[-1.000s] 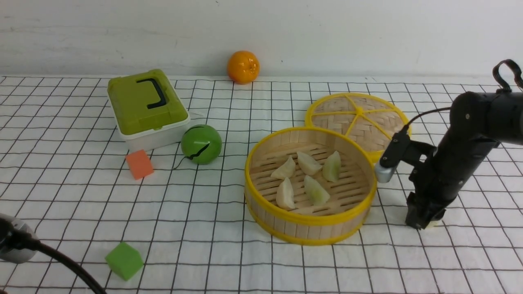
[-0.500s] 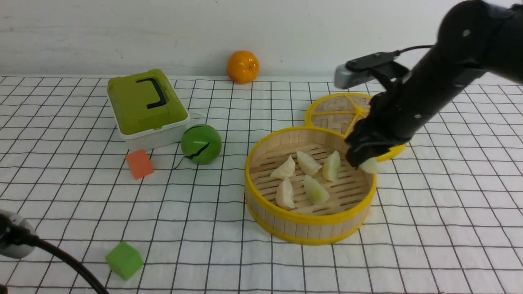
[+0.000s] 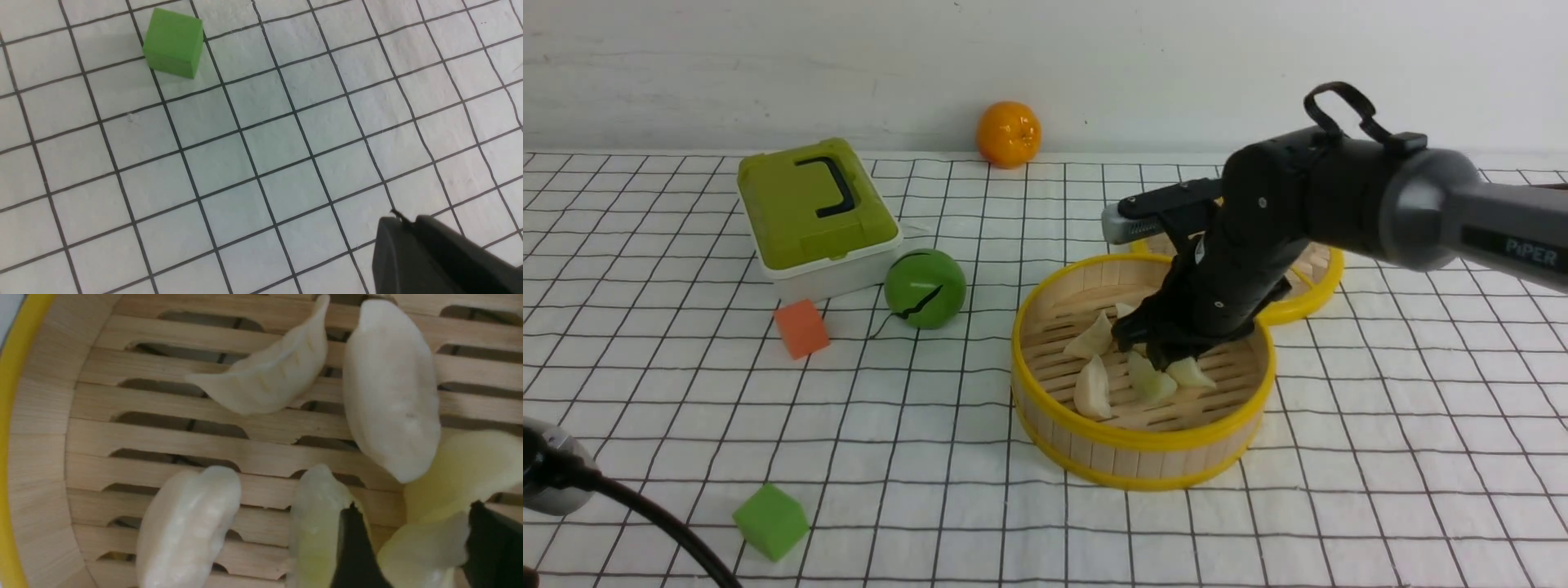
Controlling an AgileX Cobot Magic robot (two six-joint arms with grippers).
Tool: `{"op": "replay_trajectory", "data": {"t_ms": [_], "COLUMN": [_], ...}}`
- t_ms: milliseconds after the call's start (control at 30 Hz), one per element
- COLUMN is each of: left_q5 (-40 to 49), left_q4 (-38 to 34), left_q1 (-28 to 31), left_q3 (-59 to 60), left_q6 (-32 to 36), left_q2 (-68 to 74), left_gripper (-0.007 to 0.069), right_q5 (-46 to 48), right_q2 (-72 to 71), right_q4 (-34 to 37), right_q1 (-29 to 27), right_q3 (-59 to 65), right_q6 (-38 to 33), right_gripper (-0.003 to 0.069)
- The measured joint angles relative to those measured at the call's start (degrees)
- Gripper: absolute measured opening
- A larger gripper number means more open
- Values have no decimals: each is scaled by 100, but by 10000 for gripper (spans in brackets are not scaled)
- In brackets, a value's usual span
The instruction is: Put the dumplings into the steamer on the table with the white tablecloth.
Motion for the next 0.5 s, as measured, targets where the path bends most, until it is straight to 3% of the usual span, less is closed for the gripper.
{"op": "replay_trajectory", "data": {"t_ms": [100, 200, 333, 500], "left_q5": [0, 0, -15, -21], "left_q4": [0, 0, -5, -5], "left_q1": [0, 0, 0, 0], "left_q3": [0, 0, 0, 0], "left_q6": [0, 0, 0, 0], "left_q2": [0, 0, 0, 0], "left_gripper": [44, 50, 55, 60], "right_q5": [495, 966, 868, 33], "right_q2": [-214, -810, -2276, -4374], "right_q4": [-60, -33, 57, 74], "right_q1": [0, 0, 0, 0], "right_q3": [21, 76, 382, 1763], "right_q6": [14, -193, -416, -438], "right_gripper": [426, 397, 256, 55]}}
